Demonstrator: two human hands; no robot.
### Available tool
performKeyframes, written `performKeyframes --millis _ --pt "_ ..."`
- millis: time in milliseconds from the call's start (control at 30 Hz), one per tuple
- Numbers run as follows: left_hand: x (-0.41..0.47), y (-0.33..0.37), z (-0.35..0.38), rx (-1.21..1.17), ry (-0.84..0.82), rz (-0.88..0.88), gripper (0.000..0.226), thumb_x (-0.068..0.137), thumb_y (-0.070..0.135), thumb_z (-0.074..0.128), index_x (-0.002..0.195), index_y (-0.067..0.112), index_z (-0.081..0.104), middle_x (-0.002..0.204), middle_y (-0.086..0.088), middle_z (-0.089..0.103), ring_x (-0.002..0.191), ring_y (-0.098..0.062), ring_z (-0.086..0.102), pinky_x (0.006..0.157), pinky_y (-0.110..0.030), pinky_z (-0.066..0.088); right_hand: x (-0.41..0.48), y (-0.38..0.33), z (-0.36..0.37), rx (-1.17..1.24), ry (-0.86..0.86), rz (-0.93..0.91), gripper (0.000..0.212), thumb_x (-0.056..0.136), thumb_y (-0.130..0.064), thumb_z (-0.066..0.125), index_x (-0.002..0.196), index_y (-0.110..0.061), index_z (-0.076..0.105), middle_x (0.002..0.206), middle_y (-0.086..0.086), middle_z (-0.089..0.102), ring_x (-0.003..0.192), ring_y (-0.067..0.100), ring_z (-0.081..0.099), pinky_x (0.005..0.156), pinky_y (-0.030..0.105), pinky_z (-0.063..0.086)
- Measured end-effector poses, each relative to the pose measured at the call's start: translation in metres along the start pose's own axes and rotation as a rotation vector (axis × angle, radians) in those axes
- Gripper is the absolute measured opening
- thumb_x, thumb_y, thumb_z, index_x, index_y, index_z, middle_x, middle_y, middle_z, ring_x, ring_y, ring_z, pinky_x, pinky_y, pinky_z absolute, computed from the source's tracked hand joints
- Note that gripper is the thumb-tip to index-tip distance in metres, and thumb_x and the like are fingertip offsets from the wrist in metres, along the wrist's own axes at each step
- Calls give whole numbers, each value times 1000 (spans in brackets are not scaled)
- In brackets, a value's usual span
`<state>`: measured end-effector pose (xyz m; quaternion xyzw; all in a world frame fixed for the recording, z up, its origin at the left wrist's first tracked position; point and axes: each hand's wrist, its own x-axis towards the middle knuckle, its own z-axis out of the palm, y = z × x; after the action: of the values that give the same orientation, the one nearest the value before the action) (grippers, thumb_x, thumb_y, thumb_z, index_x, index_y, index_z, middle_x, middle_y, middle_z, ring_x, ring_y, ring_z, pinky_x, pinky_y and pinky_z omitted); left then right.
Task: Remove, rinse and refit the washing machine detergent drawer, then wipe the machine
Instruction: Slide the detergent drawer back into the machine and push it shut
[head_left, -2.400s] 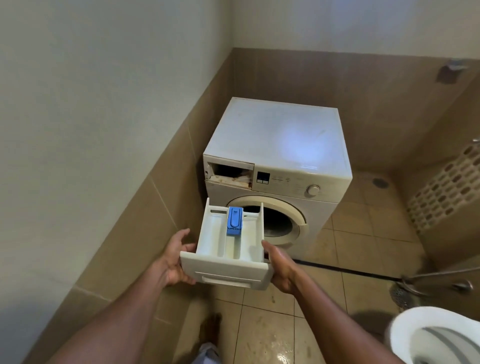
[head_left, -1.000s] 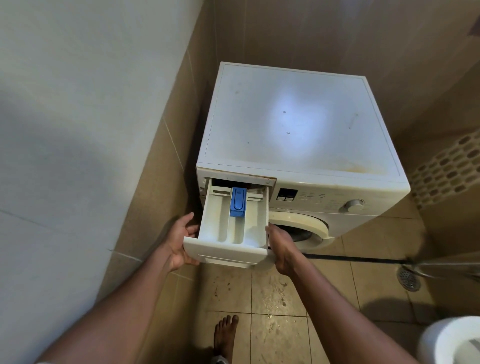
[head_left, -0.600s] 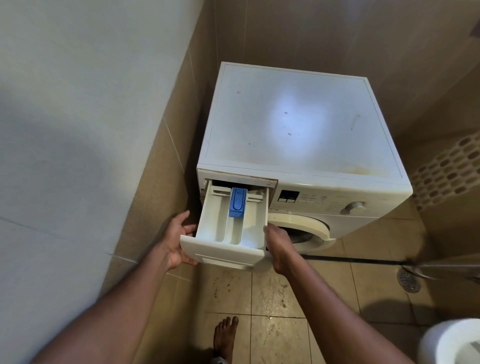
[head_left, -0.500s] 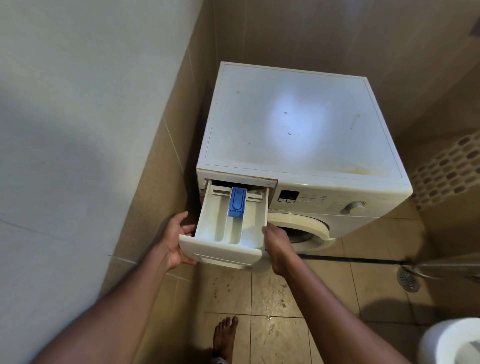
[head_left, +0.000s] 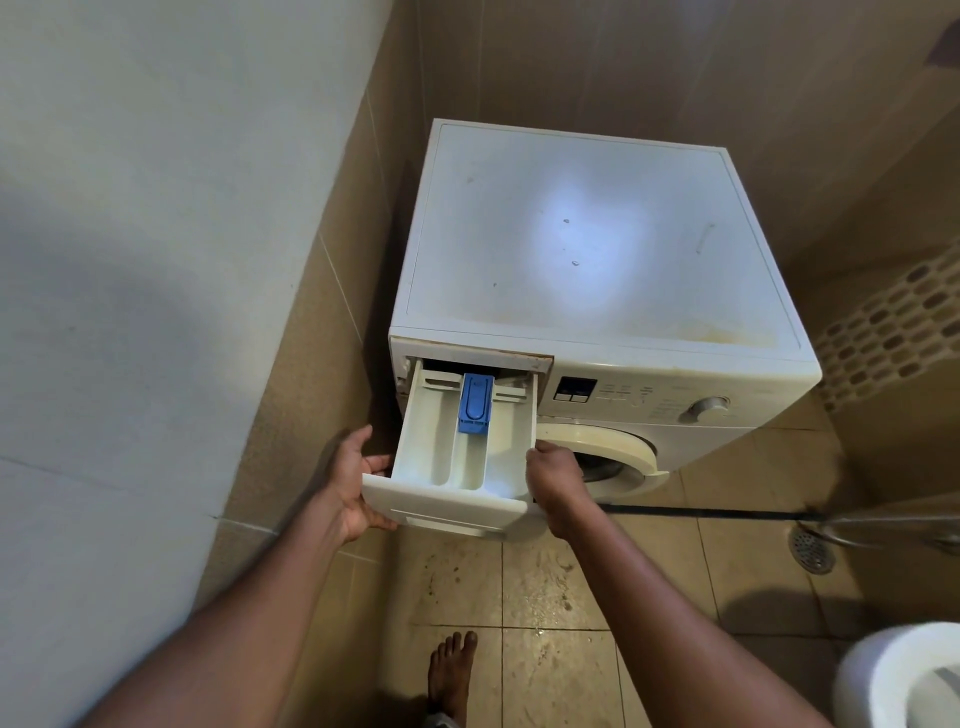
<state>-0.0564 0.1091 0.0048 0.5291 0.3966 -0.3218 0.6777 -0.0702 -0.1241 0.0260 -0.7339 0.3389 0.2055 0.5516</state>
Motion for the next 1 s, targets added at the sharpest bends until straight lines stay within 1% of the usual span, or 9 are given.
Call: performKeyframes --millis 133,200,300,433,533,633,733,933,1000 --pt "2 -6 -2 5 -6 -5 69 88 59 47 132 6 50 119 -25 61 101 -44 61 81 -51 53 4 1 -1 -83 3 -22 29 102 -12 38 120 -6 60 110 12 62 77 14 51 59 25 38" --pt "2 -11 -1 1 -33 -18 66 88 58 48 129 7 53 119 -26 61 101 -44 60 93 -57 47 5 -1 -4 -106 4 -21 30 102 -13 39 123 -7 60 116 14 62 79 14 51 59 24 37" --pt "1 -11 3 -6 -33 -23 63 91 61 42 121 6 51 118 -27 62 107 -47 60 99 -60 42 6 -3 -7 -96 -1 -17 33 102 -14 39 129 -8 58 122 15 62 80 14 50 60 25 37" --pt "-1 -9 7 -6 -10 -12 57 93 61 38 118 11 47 116 -26 62 108 -47 59 93 -56 46 8 -4 -9 -87 -9 -22 35 101 -15 41 131 -11 58 123 15 62 97 25 57 68 28 42" --pt "-2 -11 10 15 -10 -10 57 93 59 39 121 10 48 119 -28 61 100 -44 61 83 -51 50 9 -4 -11 -86 -12 -35 34 102 -15 41 130 -11 59 121 15 63 88 19 55 65 26 42" --pt "-3 -8 9 26 -11 -7 54 94 59 38 118 11 50 117 -28 61 96 -43 61 80 -48 50 9 -2 -11 -76 -1 -39 33 102 -17 41 131 -13 58 120 11 62 99 23 58 77 31 47" --pt "0 -8 7 29 13 -6 54 95 58 37 117 11 51 117 -26 61 100 -45 61 78 -48 51 8 1 -7 -67 13 -41 31 103 -16 41 128 -13 59 119 11 62 100 23 58 79 32 47" --pt "8 -6 4 74 44 18 52 93 54 41 118 10 55 115 -22 63 105 -45 62 97 -60 47 1 7 -2 -14 40 -63 33 104 -14 38 131 -13 56 123 8 60 105 22 56 78 30 44" --pt "5 -4 4 94 41 14 52 92 56 41 115 11 56 115 -24 64 105 -46 63 97 -60 46 -1 14 -2 2 35 -48 32 104 -14 39 130 -14 57 122 6 60 103 22 57 78 31 45"
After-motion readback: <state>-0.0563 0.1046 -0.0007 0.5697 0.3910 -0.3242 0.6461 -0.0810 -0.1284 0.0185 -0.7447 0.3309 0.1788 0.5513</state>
